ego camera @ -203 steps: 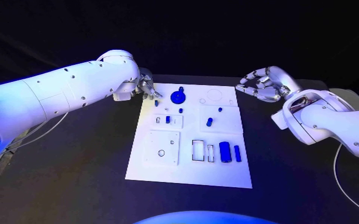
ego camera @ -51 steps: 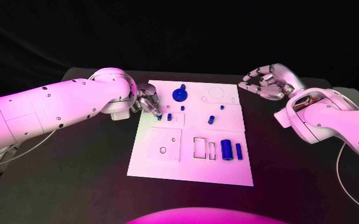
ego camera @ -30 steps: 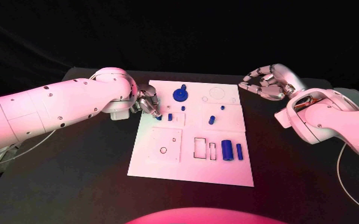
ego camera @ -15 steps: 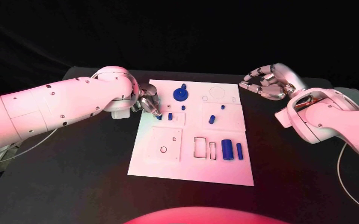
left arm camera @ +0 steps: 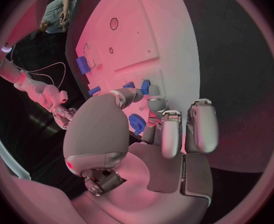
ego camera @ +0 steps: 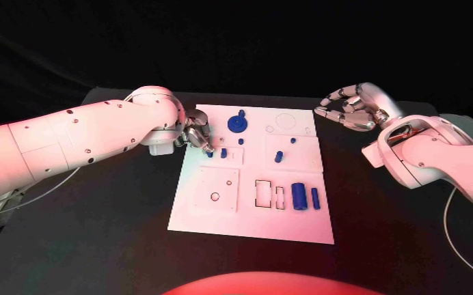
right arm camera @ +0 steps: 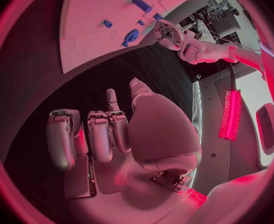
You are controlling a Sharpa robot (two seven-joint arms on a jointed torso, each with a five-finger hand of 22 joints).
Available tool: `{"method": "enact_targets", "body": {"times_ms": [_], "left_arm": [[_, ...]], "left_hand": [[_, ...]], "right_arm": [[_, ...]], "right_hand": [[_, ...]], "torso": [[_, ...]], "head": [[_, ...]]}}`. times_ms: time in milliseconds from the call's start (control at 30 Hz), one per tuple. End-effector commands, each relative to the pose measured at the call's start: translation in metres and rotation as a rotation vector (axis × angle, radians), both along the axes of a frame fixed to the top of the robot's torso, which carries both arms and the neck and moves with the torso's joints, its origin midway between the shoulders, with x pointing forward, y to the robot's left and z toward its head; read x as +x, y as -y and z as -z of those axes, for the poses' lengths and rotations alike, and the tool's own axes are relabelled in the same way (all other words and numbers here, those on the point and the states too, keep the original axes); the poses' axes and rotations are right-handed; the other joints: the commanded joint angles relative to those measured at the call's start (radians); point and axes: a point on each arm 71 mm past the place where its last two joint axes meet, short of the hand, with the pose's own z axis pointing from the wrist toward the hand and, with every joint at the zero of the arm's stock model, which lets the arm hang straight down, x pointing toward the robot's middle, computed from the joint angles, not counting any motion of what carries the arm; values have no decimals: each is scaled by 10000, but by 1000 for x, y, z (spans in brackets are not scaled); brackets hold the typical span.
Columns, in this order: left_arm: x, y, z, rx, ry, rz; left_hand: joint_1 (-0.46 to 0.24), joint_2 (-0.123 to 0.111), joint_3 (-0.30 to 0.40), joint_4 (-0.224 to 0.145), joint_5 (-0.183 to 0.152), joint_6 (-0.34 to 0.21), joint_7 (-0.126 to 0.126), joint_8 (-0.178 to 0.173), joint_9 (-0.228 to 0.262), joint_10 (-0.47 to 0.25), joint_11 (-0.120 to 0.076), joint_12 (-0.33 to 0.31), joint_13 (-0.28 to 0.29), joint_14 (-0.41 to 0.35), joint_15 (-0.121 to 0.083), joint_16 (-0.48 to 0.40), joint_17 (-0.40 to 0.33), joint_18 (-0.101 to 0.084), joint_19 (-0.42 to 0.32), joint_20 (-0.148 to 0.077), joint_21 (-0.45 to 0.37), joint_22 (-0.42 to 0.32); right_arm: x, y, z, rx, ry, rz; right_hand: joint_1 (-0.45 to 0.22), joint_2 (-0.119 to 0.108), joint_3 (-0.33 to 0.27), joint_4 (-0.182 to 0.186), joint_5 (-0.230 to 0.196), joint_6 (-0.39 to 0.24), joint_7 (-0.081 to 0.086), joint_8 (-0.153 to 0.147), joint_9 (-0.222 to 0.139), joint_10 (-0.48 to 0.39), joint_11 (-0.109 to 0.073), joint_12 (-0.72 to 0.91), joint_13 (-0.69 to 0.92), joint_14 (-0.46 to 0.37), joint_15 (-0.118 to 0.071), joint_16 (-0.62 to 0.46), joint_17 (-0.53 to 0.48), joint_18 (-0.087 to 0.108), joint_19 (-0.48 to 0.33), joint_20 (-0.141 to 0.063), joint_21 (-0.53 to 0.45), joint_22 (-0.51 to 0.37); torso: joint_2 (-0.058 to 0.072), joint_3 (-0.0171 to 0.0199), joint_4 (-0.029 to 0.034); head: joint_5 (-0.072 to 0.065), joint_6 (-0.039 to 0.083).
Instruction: Assemble the parts on the task board
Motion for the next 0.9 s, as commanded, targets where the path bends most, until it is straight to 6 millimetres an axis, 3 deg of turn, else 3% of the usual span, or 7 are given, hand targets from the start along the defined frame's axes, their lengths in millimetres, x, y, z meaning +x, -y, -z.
{"method": "enact_targets", "body": {"times_ms": [33, 200, 467, 700, 900], "left_arm": [[-3, 6, 4, -50, -314, 198], [-3, 6, 5, -36, -332, 198], [-3, 4, 6, 11, -422, 187], [-2, 1, 7, 106, -473, 163], [-2, -2, 7, 172, -469, 126]], "left_hand": [[-75, 35, 1996, -2051, 59, 47, 12, 54, 12, 267, -226, -7, -31, 890, -75, 35, 1941, -37, 84, -8, 56, 0], [-150, 62, 1885, -2005, 3, -18, 10, 29, 31, 261, -229, -57, -82, 890, -80, 37, 1942, -37, 81, -15, 53, -1], [-512, 156, 798, -1644, -158, -169, -120, 2, 155, 270, -303, -190, -158, 880, -128, 23, 1910, -34, 65, -51, 8, -25], [-1444, 102, -640, -372, -232, 16, -86, -329, -65, 179, -266, -253, -174, 874, -104, 16, 1893, -35, 69, -43, -36, -47], [-1446, 156, -1196, 41, -210, 110, -90, -433, -126, 180, -265, -235, -110, 878, -106, 25, 1906, -38, 84, -42, -35, -28]], "right_arm": [[-1, -1, 0, -46, 88, -104], [-1, -1, 0, -46, 90, -104], [-1, 0, -1, -42, 108, -91], [-1, 0, -1, -37, 139, -76], [-1, 1, -1, -34, 158, -67]], "right_hand": [[-63, 32, -66, -3, 34, -86, -1, 62, 14, 294, -61, -50, 1777, 843, -50, -57, 1705, 174, 548, -63, -39, 2017], [-63, 32, -66, -3, 34, -86, -1, 62, 14, 294, -61, -50, 1777, 843, -50, -57, 1705, 174, 548, -63, -39, 2017], [-94, 27, -92, -13, 36, -101, -4, 83, 20, 275, -65, -70, 1755, 837, -54, -68, 1676, 182, 534, -66, -69, 2001], [-94, 27, -92, -13, 36, -101, -4, 83, 20, 275, -65, -70, 1755, 837, -54, -68, 1676, 182, 534, -66, -69, 2001], [-101, 21, -99, -12, 35, -116, -2, 79, 18, 269, -63, -76, 1748, 835, -54, -71, 1667, 184, 530, -66, -77, 1996]], "torso": [[-7, -1, 6], [-13, -3, 13], [-15, -6, 15], [-14, -11, 17], [-13, -7, 12]], "head": [[-7, -18], [-24, -36], [-25, -35], [-25, -28], [-19, -17]]}}
